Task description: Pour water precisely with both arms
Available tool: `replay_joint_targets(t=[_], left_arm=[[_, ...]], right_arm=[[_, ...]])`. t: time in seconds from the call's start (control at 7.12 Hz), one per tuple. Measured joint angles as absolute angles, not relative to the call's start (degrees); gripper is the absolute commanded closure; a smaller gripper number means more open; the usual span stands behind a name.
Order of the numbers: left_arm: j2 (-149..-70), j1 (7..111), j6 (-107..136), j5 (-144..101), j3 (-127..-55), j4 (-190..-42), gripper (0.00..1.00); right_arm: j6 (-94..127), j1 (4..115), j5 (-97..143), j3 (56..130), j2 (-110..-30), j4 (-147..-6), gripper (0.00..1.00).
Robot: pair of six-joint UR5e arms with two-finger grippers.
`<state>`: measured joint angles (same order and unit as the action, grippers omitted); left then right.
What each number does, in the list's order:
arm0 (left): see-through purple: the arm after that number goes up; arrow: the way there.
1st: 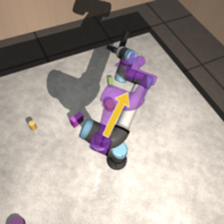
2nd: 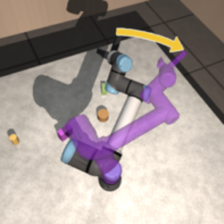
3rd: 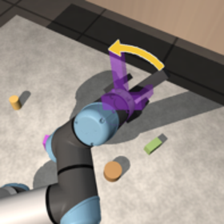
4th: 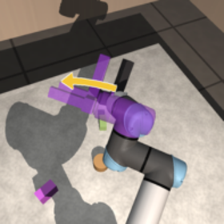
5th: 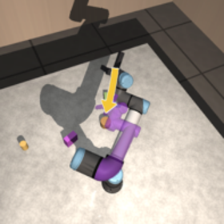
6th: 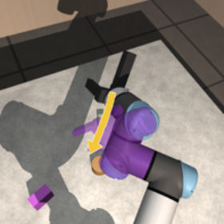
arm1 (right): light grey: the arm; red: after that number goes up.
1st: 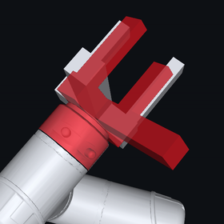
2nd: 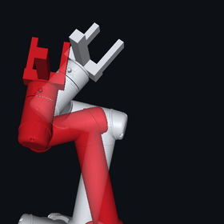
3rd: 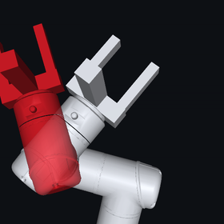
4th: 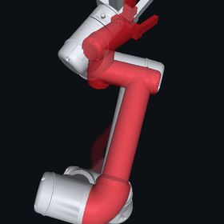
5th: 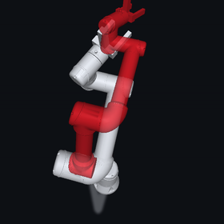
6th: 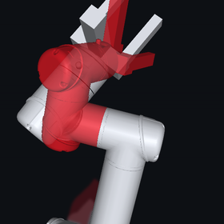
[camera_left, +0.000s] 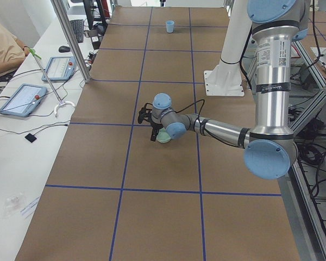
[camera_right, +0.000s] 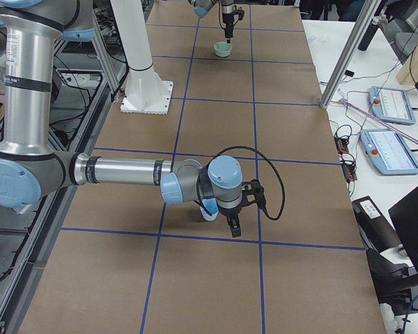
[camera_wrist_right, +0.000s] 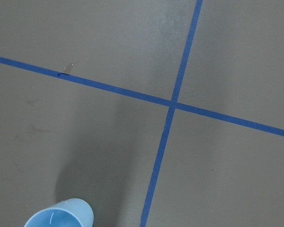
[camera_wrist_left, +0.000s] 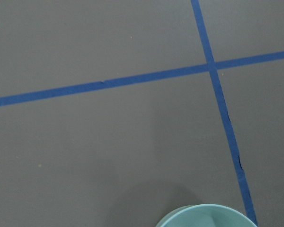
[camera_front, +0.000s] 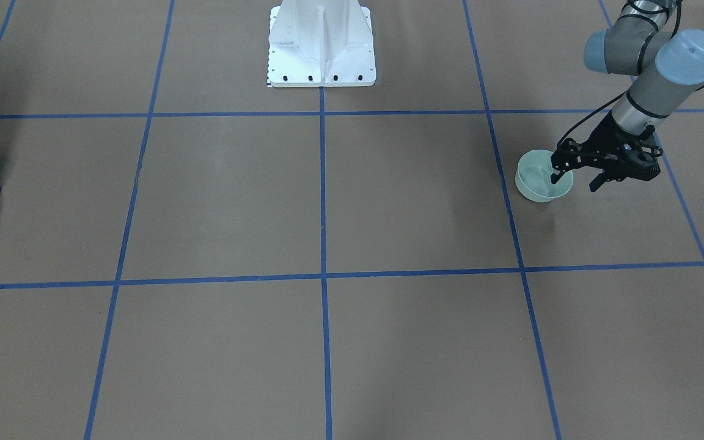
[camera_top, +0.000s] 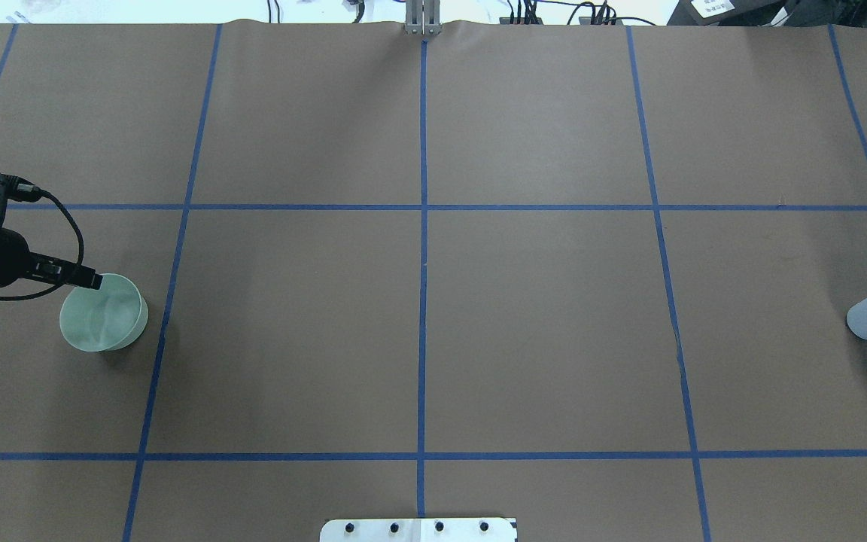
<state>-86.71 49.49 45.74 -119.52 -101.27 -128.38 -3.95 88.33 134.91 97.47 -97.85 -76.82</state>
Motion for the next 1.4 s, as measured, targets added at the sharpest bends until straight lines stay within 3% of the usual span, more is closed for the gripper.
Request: replay_joint_targets(t=[0.7, 0.84, 1.12, 1.4], left_arm=[[-85.9, 47.5, 45.3, -119.4, -100.7, -128.5, 0.58], [-85.8, 47.0, 45.3, -119.4, -100.7, -128.5, 0.64], [-85.7, 46.8, 45.2, -119.4, -100.6, -128.5, 1.00], [-85.8, 46.8, 45.3, -119.7, -101.6, -128.5, 1.00]], right_arm=[[-4.0, 88.3, 134.9, 97.5, -97.9, -76.8, 0.00], [-4.0, 88.3, 134.8, 97.5, -97.9, -76.8, 0.00], [-4.0, 88.3, 134.9, 97.5, -98.0, -76.8, 0.00], [-4.0, 88.3, 134.9, 97.6, -98.2, -76.7, 0.00]])
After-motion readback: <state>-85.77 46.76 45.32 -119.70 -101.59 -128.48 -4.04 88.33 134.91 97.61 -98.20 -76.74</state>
